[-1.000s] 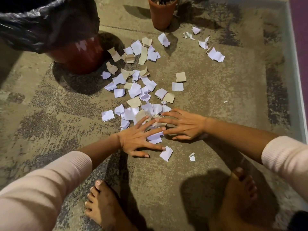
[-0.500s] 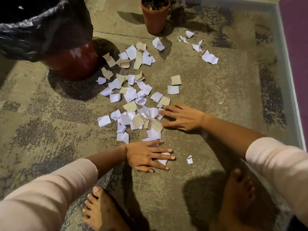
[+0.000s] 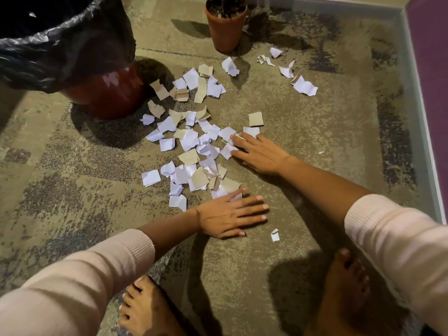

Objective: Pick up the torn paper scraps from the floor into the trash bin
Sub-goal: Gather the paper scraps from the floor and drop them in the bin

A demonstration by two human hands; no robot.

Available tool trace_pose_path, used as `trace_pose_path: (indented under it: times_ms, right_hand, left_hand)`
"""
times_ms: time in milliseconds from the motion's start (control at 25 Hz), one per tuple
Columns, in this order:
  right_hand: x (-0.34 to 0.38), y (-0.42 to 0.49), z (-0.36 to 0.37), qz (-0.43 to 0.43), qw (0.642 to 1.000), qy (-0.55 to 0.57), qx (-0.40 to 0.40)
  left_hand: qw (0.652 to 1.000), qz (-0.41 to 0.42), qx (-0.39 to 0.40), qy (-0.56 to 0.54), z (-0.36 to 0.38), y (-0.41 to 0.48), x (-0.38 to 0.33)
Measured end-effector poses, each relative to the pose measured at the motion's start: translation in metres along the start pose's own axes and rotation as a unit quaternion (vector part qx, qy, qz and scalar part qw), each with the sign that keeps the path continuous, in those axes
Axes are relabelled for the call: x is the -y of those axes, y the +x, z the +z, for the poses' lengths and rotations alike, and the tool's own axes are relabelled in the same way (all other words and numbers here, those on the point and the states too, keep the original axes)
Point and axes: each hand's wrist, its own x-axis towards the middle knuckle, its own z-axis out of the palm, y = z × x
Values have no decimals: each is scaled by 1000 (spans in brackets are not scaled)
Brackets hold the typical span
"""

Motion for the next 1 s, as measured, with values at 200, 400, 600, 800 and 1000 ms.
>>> trace_pose_path:
  times_ms: [200, 400, 600, 800, 1000]
  right_hand:
    - [-5, -3, 2, 10, 1000, 9, 3]
    - [-6, -8, 1, 24, 999, 22, 21]
    - [-7, -1, -3, 200, 956, 179, 120]
    - [1, 21, -6, 282, 909, 269, 146]
    - [14, 37, -16, 222, 884, 407, 55]
  left_hand:
    - [989, 143, 20, 11, 11, 38, -42]
    - [998, 50, 23, 21, 21, 28, -9]
    - [987, -151, 24, 44, 8, -4, 37]
    - [945, -310, 37, 93, 0, -24, 66]
    - [913, -397, 4, 97, -16, -33, 84]
